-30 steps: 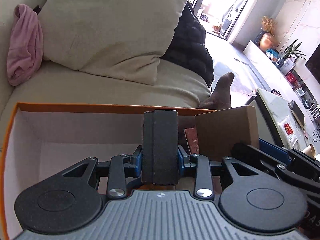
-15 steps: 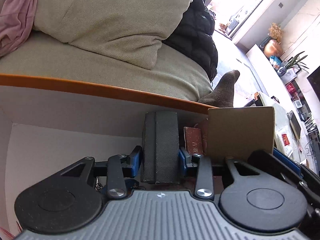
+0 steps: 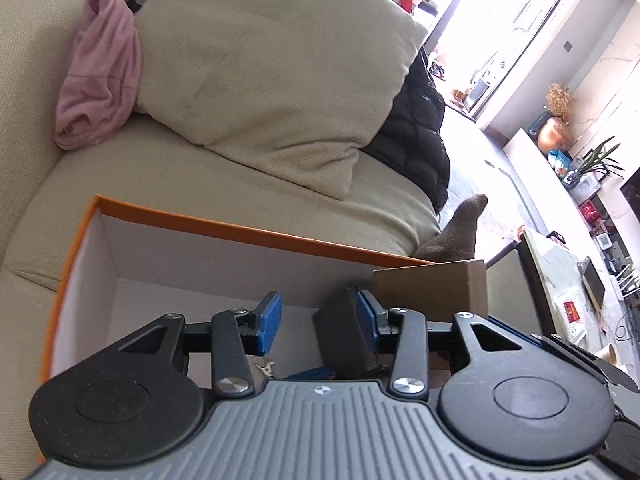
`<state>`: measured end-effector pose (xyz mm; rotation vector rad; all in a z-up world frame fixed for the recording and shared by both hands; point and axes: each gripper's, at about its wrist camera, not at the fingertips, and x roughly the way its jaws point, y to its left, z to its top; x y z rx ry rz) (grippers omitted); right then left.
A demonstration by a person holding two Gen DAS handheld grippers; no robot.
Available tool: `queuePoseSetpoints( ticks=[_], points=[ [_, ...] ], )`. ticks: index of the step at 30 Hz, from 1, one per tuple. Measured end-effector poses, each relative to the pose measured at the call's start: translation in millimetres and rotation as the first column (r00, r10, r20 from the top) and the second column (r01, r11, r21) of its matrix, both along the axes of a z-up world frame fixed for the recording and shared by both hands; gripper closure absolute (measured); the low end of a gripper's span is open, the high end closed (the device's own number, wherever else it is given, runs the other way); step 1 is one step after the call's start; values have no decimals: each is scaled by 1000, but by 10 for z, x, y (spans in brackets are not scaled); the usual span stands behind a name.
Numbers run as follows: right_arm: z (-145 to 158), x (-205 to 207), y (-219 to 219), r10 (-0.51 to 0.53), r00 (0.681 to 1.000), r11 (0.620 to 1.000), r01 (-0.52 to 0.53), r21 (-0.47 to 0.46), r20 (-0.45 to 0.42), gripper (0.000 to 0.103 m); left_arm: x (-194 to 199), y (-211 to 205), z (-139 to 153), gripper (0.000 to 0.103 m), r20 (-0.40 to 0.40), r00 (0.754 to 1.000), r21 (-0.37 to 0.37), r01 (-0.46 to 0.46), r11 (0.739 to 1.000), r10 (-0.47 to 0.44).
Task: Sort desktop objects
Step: 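Lower both tools into the orange box and open them to release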
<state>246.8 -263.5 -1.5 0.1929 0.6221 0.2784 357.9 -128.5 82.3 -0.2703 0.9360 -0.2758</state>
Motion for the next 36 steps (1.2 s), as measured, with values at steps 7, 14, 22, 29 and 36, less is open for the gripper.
queuePoseSetpoints(
  ticks=[7,14,22,29,36],
  points=[
    [-234,368,492,42,993,992,-55,-110,-113,57,-257,337,138,56,84,996,85,-33,996,26],
    [-403,577,716,-20,985,963,-27,-270,-172,57,-298,496,19,56,86,996,59,-12,998,7],
    [-422,665,815,-23,989,946,-26,-322,-148,57,-290,722,-84,56,63,998,3,-30,1000,30],
    [-452,694,876,-9,984,939,-54,-341,-179,57,-323,773,-78,56,59,998,-25,-25,999,27],
    [-390,637,829,-7,987,935,-51,-351,-160,56,-334,792,-76,56,55,998,-35,-28,999,30]
  ],
)
